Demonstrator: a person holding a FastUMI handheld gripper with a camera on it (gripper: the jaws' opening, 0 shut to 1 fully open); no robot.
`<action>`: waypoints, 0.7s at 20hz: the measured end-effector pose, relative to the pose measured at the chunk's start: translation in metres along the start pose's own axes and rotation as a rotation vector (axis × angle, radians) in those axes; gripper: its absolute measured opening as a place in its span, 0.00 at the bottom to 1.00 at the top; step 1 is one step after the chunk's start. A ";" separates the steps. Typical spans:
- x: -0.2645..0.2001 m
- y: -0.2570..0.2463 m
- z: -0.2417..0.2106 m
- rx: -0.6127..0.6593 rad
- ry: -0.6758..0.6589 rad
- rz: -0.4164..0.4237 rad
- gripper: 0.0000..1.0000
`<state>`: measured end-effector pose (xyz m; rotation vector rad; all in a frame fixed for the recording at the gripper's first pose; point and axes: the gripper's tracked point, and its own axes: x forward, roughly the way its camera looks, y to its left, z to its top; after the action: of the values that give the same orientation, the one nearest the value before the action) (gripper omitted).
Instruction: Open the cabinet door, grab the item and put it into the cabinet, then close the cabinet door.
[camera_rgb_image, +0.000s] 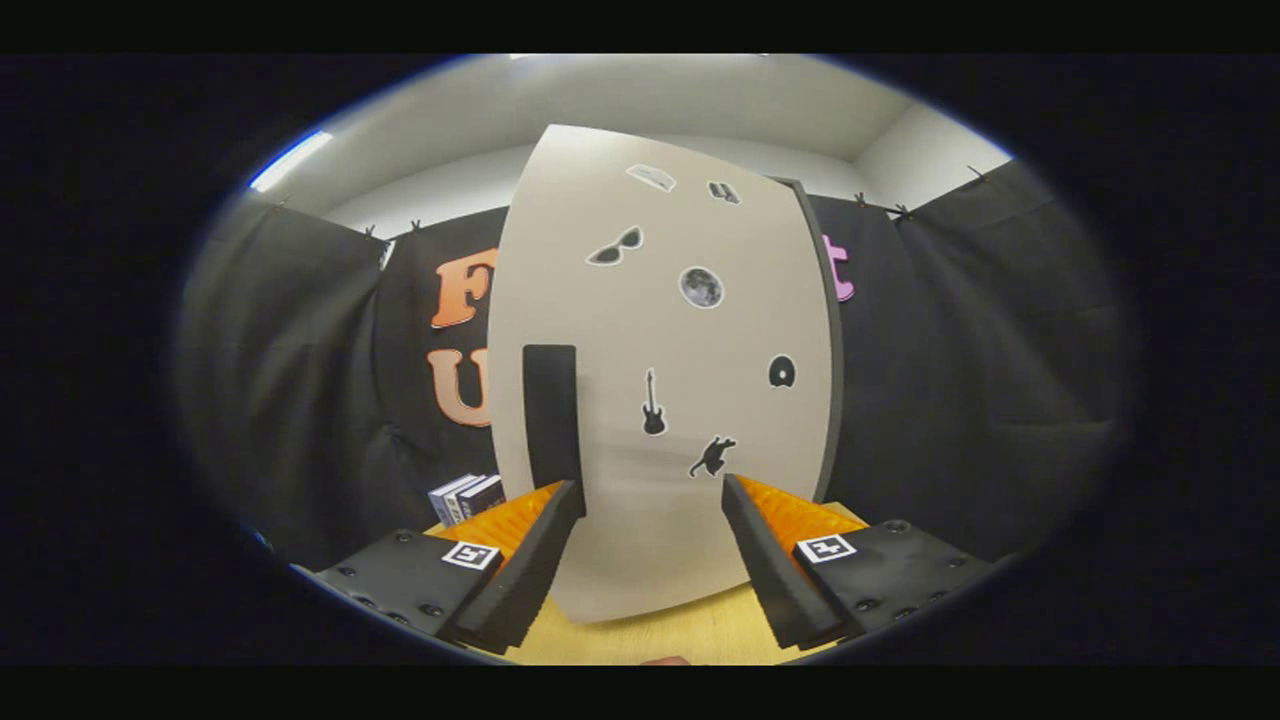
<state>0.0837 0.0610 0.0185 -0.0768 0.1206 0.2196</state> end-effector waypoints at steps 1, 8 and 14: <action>0.005 0.003 -0.001 -0.004 0.005 0.008 0.93; 0.044 0.019 -0.005 -0.013 0.035 0.025 0.93; 0.069 0.030 -0.006 -0.021 0.054 0.013 0.93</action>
<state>0.1437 0.1043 0.0023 -0.1024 0.1722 0.2315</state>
